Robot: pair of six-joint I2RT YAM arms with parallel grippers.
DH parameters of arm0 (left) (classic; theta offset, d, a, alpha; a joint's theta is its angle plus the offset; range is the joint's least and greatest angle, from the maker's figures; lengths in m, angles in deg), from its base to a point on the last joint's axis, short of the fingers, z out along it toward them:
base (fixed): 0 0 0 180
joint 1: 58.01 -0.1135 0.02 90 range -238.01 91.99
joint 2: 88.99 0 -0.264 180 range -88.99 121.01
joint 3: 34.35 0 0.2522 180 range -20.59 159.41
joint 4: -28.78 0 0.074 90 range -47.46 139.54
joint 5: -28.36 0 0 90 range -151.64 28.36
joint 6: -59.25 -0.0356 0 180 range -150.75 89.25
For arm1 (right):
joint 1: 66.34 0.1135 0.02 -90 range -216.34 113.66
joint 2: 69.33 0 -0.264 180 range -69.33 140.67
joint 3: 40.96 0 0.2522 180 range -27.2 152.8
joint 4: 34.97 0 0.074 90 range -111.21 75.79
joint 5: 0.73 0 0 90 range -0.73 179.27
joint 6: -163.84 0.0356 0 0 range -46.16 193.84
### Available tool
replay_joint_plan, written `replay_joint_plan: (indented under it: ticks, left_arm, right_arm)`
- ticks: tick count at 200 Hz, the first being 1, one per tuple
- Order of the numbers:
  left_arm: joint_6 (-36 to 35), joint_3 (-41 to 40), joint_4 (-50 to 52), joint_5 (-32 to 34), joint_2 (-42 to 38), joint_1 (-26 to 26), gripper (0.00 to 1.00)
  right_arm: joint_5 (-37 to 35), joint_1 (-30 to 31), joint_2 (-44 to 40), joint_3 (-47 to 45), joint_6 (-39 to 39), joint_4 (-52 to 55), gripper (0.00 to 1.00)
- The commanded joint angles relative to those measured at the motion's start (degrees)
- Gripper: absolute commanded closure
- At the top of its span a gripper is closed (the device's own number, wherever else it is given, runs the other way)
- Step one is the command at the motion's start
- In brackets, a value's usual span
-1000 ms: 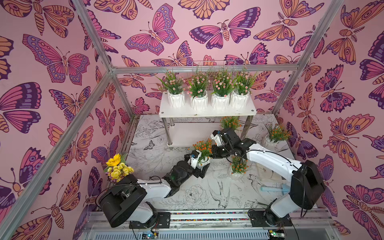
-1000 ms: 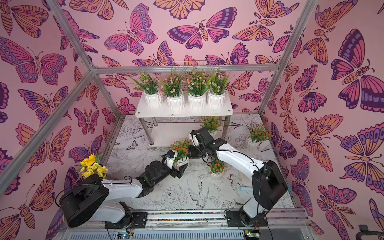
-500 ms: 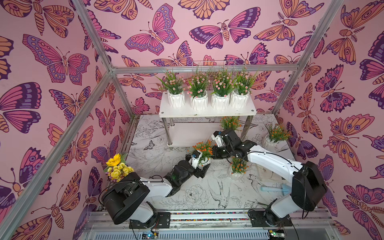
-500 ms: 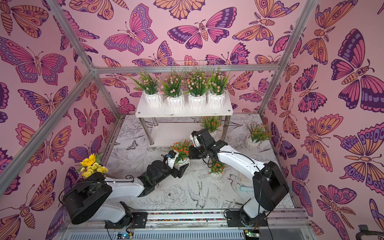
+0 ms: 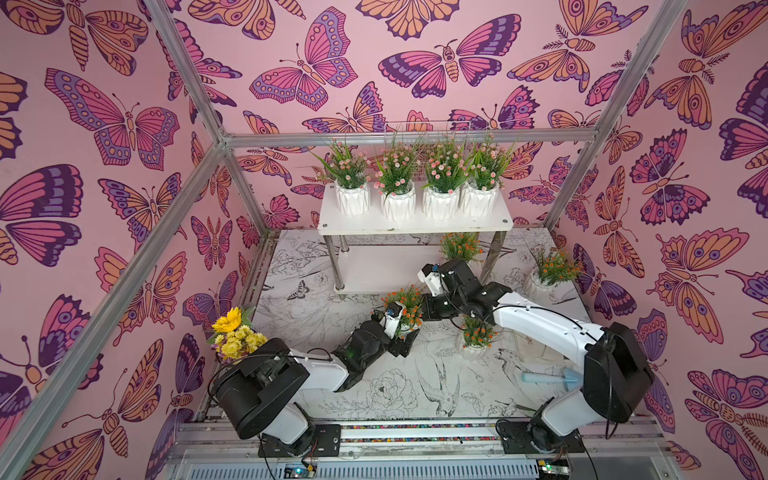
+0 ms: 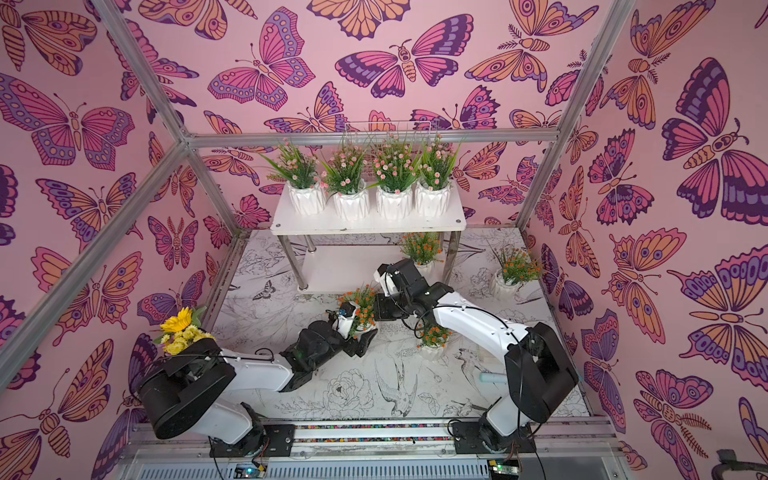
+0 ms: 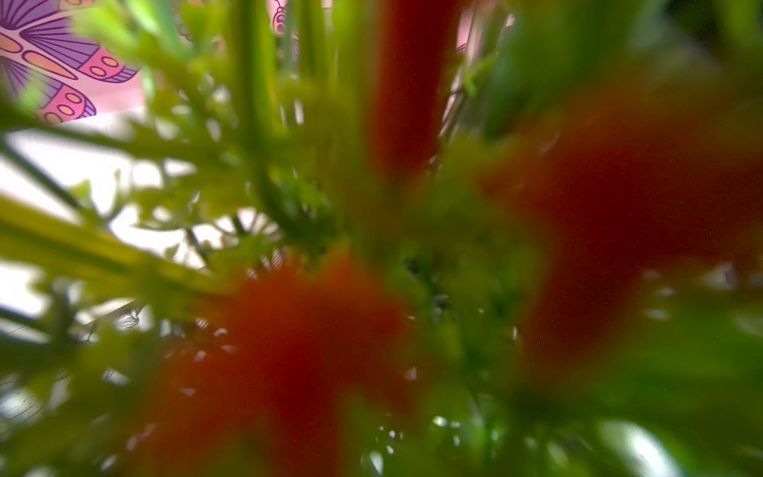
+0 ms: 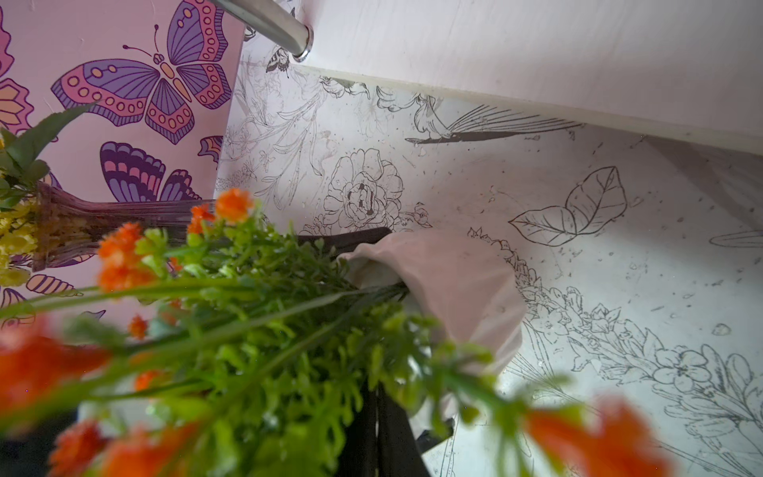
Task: Place the baby's breath potted plants on the rack by color
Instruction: Place the baby's breath potted plant on the rack.
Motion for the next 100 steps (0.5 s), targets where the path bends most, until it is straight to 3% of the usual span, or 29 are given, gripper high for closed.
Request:
replay_joint_plan:
  ticks: [1, 57, 100]
  left_arm:
    - [-0.36, 1.26, -3.69, 1.6, -0.82, 0.32, 0.32]
    - [0.08, 3.05, 0.93, 3.31, -2.53, -0.38, 0.32]
    - [1.2, 9.25, 13.15, 6.05, -6.17, -1.56, 0.32]
  right_arm:
    - [-0.14, -1.78, -3.29, -1.7, 0.27, -1.2, 0.9]
    - [-5.74, -7.38, -16.2, -6.83, -0.14, 2.56, 0.78]
    - [-12.08, -8.49, -27.18, -13.13, 0.92, 5.21, 0.73]
